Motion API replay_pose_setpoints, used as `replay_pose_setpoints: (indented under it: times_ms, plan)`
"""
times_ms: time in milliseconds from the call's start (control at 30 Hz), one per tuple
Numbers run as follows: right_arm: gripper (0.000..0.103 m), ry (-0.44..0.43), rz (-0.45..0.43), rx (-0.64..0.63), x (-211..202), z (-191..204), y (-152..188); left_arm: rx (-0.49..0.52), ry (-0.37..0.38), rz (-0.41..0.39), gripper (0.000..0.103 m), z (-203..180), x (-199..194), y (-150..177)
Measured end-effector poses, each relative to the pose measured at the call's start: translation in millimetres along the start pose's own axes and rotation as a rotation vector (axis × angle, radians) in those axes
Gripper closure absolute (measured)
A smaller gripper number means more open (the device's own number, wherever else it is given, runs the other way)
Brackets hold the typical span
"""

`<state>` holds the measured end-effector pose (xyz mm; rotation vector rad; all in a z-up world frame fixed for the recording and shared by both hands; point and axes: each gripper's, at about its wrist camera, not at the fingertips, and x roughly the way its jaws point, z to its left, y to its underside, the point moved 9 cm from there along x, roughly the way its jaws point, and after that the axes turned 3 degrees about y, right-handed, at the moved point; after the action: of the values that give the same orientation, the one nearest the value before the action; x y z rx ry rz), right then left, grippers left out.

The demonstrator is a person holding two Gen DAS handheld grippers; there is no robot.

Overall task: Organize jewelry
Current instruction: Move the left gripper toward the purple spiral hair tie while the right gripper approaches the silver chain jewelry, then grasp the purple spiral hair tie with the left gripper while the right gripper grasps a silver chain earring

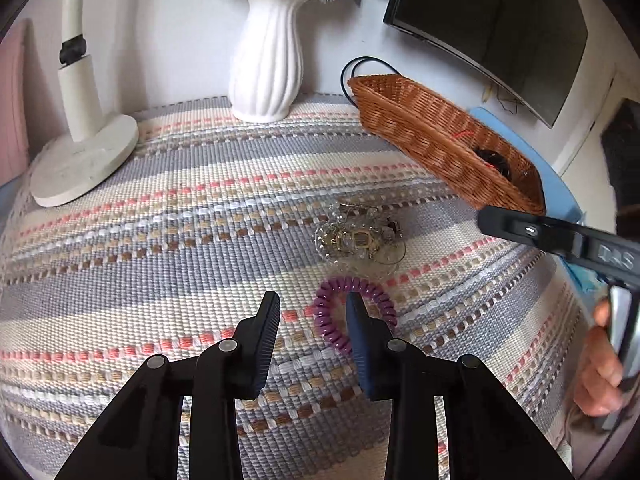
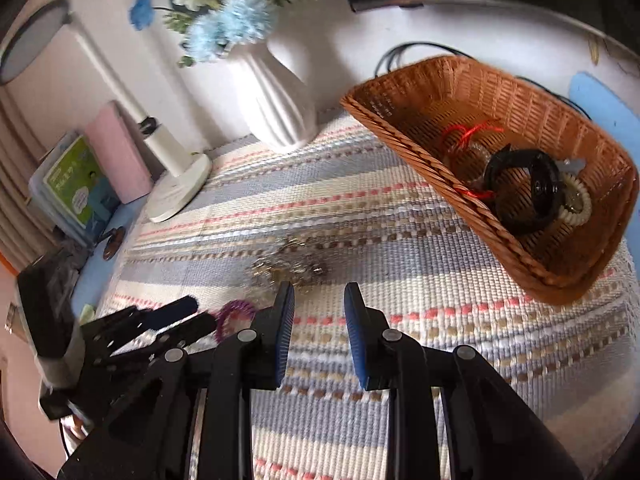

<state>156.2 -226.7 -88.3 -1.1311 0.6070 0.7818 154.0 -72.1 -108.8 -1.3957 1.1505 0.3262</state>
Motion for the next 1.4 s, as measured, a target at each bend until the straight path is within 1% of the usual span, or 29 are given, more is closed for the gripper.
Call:
replay_pose_setpoints:
  times_ms: [67, 200, 333, 467, 500, 600, 700, 767, 867, 933, 967, 1000, 1033, 1067, 1133, 1200, 1267, 1300, 1400]
  plan:
    - [0.074, -0.003, 0.018, 0.007, 12, -2, -4, -0.010, 0.006, 0.004, 0.068, 2, 2, 0]
    - [0.075, -0.002, 0.052, -0.006, 33, 2, -7, -0.031, -0.022, 0.026, 0.068, 11, 10, 4]
    - [0.076, 0.007, 0.088, -0.026, 53, 8, -9, -0.041, -0.022, 0.027, 0.069, 13, 11, 3]
    - [0.077, -0.003, 0.132, -0.004, 72, 7, -7, -0.033, -0.025, 0.031, 0.073, 10, 11, 4]
    - [0.077, -0.006, 0.139, 0.002, 76, 7, -7, -0.027, -0.026, 0.030, 0.075, 9, 12, 4]
    - [0.078, 0.009, 0.126, -0.011, 78, 9, -9, -0.028, -0.023, 0.034, 0.076, 9, 14, 3]
    - [0.082, 0.075, 0.097, -0.059, 80, 11, -13, -0.028, -0.022, 0.035, 0.076, 10, 14, 3]
    - [0.088, 0.118, 0.094, -0.086, 83, 12, -13, -0.021, -0.028, 0.036, 0.076, 9, 13, 4]
    - [0.089, 0.174, 0.074, -0.154, 84, 18, -12, 0.000, -0.046, 0.037, 0.076, 7, 14, 4]
    - [0.089, 0.233, 0.056, -0.221, 83, 23, -8, 0.015, -0.062, 0.037, 0.076, 5, 15, 4]
    - [0.092, 0.261, 0.049, -0.244, 83, 25, -7, 0.022, -0.069, 0.036, 0.076, 4, 15, 4]
    - [0.093, 0.280, 0.044, -0.257, 82, 25, -6, 0.029, -0.077, 0.035, 0.078, 3, 15, 4]
    - [0.093, 0.279, 0.044, -0.255, 81, 26, -6, 0.040, -0.084, 0.033, 0.083, 2, 15, 4]
    - [0.093, 0.257, 0.044, -0.238, 79, 26, -6, 0.047, -0.085, 0.033, 0.093, 1, 16, 5]
    - [0.093, 0.188, 0.026, -0.191, 68, 23, -11, 0.062, -0.098, 0.029, 0.093, 0, 16, 5]
    - [0.093, 0.141, 0.004, -0.149, 55, 20, -17, 0.055, -0.103, 0.023, 0.093, 2, 15, 4]
    - [0.093, 0.085, -0.017, -0.107, 37, 18, -24, 0.024, -0.104, 0.015, 0.093, 8, 13, 2]
    - [0.093, 0.053, -0.024, -0.087, 26, 17, -27, -0.008, -0.100, 0.014, 0.093, 14, 12, 1]
    - [0.093, -0.003, -0.030, -0.049, 6, 15, -30, -0.073, -0.054, 0.018, 0.093, 23, 10, 0]
